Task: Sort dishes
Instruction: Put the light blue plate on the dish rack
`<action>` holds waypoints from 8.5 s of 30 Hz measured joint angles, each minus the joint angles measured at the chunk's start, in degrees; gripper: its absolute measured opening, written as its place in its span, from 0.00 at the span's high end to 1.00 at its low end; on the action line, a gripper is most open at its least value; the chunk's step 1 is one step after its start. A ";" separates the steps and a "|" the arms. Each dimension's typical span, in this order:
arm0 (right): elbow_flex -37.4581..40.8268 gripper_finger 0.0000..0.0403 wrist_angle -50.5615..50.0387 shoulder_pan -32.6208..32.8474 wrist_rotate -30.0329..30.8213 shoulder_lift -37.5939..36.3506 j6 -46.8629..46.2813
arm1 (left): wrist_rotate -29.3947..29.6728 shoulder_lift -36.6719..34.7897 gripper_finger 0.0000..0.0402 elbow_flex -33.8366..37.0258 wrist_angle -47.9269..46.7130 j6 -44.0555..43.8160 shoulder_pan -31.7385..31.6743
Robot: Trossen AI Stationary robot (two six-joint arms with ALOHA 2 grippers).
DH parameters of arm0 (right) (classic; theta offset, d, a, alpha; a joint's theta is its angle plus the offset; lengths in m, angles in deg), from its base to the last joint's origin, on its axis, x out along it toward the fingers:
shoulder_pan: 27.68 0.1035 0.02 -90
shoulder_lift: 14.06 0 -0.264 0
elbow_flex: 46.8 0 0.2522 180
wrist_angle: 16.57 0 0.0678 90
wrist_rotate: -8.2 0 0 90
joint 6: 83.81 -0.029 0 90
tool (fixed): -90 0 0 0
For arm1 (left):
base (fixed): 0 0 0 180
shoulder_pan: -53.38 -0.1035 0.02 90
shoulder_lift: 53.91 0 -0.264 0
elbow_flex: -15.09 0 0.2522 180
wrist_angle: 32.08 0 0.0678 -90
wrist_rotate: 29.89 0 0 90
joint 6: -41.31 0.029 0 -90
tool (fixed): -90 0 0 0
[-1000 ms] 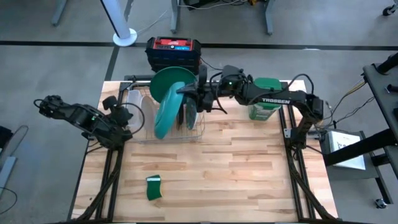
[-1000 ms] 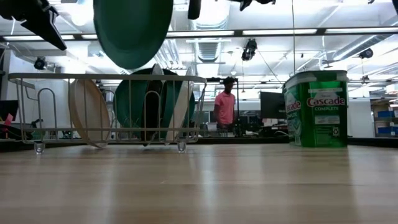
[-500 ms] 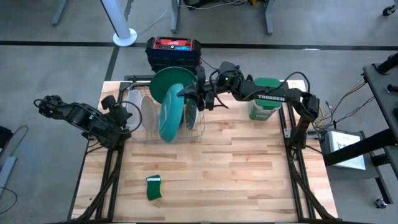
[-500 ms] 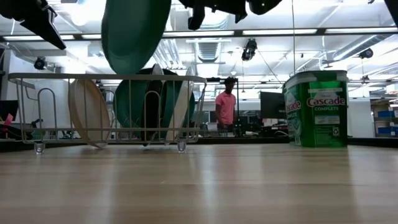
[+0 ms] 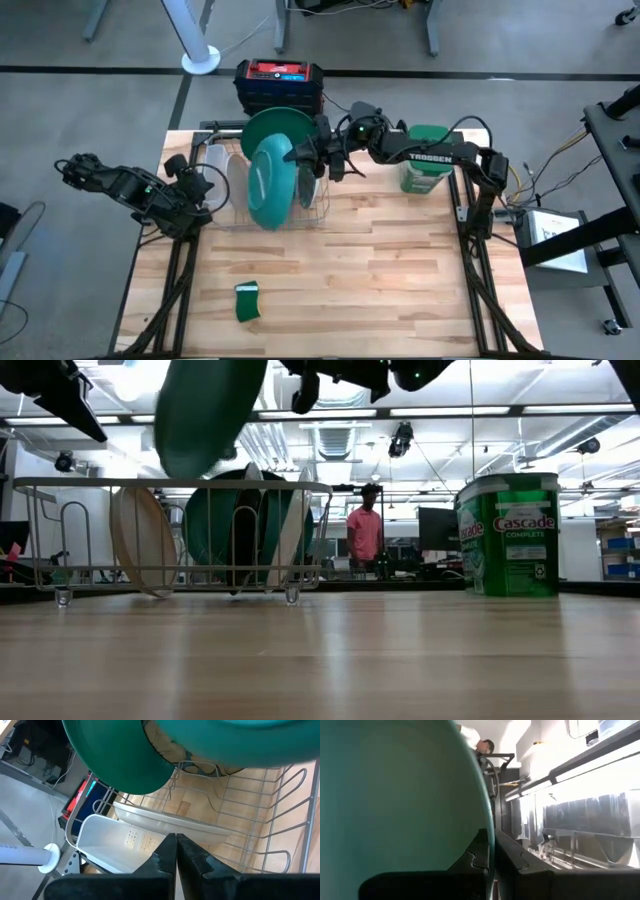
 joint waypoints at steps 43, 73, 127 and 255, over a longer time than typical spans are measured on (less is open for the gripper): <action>-0.24 1.00 -8.96 -3.08 8.33 5.25 9.92 | 1.29 -0.07 1.00 0.31 0.85 -0.20 0.00; -0.24 0.81 -10.31 -3.10 8.31 5.29 9.60 | 1.51 -0.07 1.00 0.34 1.42 -0.22 0.01; -3.78 0.36 -13.55 -1.89 20.24 5.55 9.04 | 1.51 -0.14 1.00 5.07 4.00 -0.17 0.00; -3.60 0.15 -23.59 -5.10 45.86 -0.44 2.55 | -0.28 -0.07 1.00 5.05 4.87 -1.49 0.00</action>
